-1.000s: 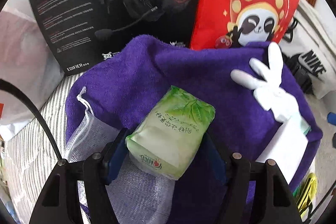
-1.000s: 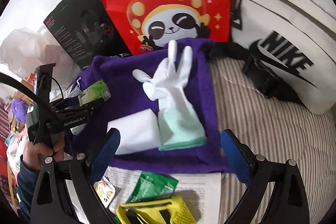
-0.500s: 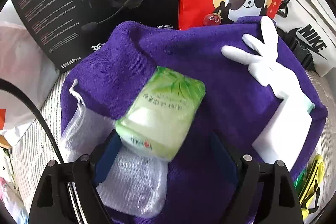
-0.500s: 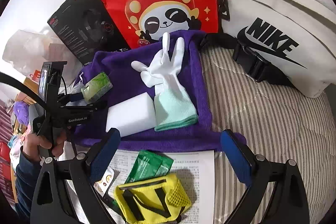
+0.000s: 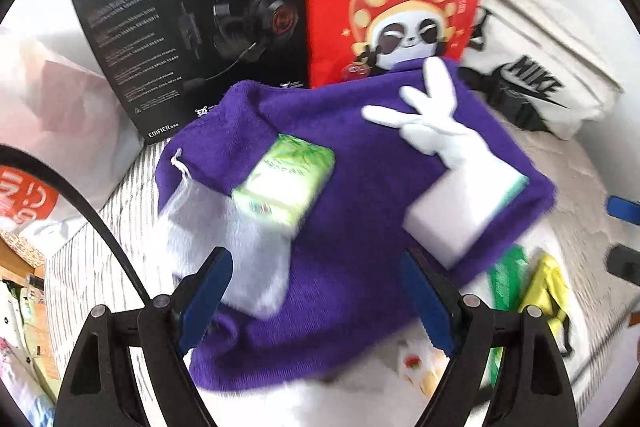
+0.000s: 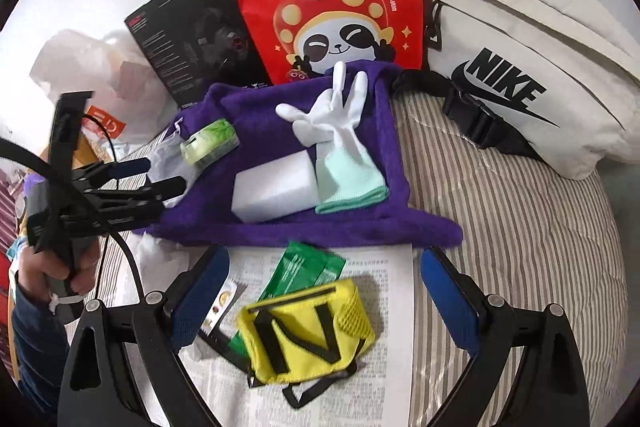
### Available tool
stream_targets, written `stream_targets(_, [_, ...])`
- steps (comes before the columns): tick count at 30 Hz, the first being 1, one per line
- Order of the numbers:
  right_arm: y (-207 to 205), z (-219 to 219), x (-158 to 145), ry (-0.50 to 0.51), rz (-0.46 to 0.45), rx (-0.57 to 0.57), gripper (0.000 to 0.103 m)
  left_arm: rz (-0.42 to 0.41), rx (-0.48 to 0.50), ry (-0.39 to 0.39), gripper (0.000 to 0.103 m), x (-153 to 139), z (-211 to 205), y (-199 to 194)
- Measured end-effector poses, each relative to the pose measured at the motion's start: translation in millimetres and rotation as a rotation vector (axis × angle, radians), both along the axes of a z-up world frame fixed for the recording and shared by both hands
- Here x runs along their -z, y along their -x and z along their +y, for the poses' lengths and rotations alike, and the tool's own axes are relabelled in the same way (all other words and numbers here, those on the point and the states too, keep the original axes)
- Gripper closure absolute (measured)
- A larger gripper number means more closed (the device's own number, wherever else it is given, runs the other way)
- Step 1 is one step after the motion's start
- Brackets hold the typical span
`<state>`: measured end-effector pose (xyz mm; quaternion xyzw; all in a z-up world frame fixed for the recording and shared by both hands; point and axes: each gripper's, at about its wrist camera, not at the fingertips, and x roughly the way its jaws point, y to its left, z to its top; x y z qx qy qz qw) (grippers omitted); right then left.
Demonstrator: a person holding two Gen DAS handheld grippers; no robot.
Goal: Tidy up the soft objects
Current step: 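Grasp the white wet-wipe sheet with the left gripper while the right grasps the yellow pouch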
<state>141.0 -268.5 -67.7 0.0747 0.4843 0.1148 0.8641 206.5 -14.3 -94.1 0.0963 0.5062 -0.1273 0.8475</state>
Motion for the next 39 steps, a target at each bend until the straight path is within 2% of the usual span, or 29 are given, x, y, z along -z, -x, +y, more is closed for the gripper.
stream_targets(4, [14.5,1.0,1.6,0.01,-0.002,0.0,0.007,-0.011,0.044,0.07,0.016,-12.3,6.5,28.2])
stream_targets(8, [24.6,-0.6,3.0,0.014,-0.005,0.002,0.007,-0.016,0.085,0.11,0.016,-11.3,16.5,60.6])
stream_targets(13, [34.4,-6.1,2.2,0.014,-0.01,0.015,0.007,-0.023,0.121,0.098,0.015,1.4,21.3,94.9])
stream_targets(16, [38.3,-7.6,0.4,-0.011,-0.016,0.005,0.007,-0.001,0.133,0.103,0.015,14.8,23.8,99.6])
stream_targets(18, [40.1,-8.0,0.3,0.008,-0.02,0.01,0.007,0.013,0.142,0.107,0.015,24.0,23.8,102.7])
stream_targets(23, [44.3,-11.6,5.2,0.006,-0.016,0.014,0.007,0.053,0.188,0.051,0.011,54.2,13.6,107.1])
stream_targets(25, [45.3,-13.2,9.2,0.011,-0.011,0.015,0.007,0.014,0.208,0.043,0.011,54.7,11.1,111.9])
stream_targets(28, [46.1,-14.8,15.5,0.012,0.002,0.017,0.007,-0.001,0.221,0.039,0.014,54.6,8.6,115.9])
stream_targets(30, [46.6,-14.8,18.8,0.014,0.006,0.015,0.007,-0.025,0.222,0.024,0.038,54.7,6.5,119.6])
stream_targets(31, [47.2,-14.2,20.0,0.014,0.006,0.013,0.007,-0.037,0.219,0.022,0.044,54.2,5.8,121.4])
stream_targets(32, [47.7,-13.5,21.1,0.013,0.005,0.01,0.007,-0.041,0.218,0.041,0.054,53.2,5.9,123.0])
stream_targets(33, [48.5,-12.9,22.0,0.011,0.005,0.008,0.007,-0.045,0.217,0.055,0.061,52.2,5.5,124.0])
stream_targets(37, [51.7,-8.9,26.6,-0.005,0.007,-0.001,0.007,-0.069,0.189,0.069,0.077,48.5,5.9,127.8])
stream_targets(39, [54.0,-5.6,29.0,-0.004,0.004,-0.014,0.007,-0.074,0.174,0.064,0.092,47.1,7.8,128.1])
